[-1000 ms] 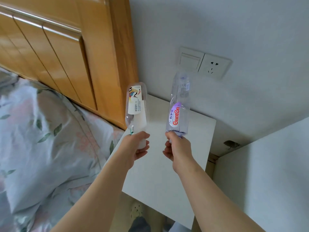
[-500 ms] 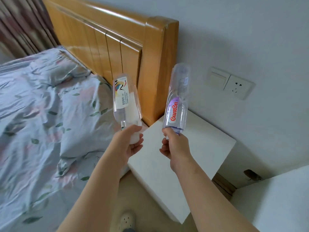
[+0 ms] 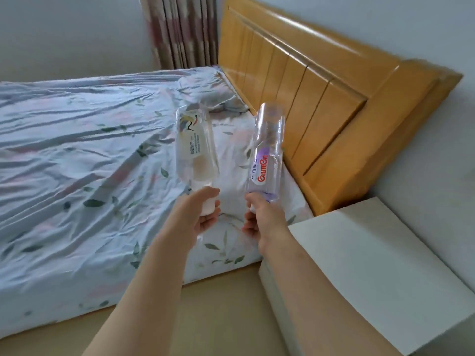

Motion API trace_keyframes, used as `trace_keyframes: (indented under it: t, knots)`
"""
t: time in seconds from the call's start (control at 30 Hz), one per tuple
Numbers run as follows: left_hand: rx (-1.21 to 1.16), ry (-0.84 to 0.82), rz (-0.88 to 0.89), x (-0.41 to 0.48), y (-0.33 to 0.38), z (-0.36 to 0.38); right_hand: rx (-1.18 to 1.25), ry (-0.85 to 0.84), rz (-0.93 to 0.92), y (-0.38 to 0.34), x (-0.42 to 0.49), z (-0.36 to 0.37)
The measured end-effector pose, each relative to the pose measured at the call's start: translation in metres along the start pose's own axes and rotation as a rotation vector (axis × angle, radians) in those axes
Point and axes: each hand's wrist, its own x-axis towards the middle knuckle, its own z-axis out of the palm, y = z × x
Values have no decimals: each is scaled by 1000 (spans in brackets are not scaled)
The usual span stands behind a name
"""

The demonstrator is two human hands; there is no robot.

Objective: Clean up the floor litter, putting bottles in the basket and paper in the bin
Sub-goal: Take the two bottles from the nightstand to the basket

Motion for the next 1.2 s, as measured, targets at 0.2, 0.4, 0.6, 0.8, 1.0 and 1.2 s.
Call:
trace_keyframes:
  t: [0.2, 0.4, 0.6, 0.8, 1.0, 1.2]
  knots:
    - [-69, 148, 42, 14, 32, -153, -30, -175, 46, 41, -17, 153]
    - [-108, 299, 107, 12, 60, -300, -109, -325, 106, 96, -48, 296]
    - [-237, 462, 123, -1, 69, -422, -251, -495, 142, 148, -77, 411]
    - [-385, 643, 123, -10, 67, -537, -417, -684, 193, 201, -104, 519]
    - [-527, 811, 155, -9, 79, -651, -554, -844, 233, 250, -126, 637]
    - [-654, 1008, 213, -34, 101, -773, -662, -1028, 268, 305, -177, 763]
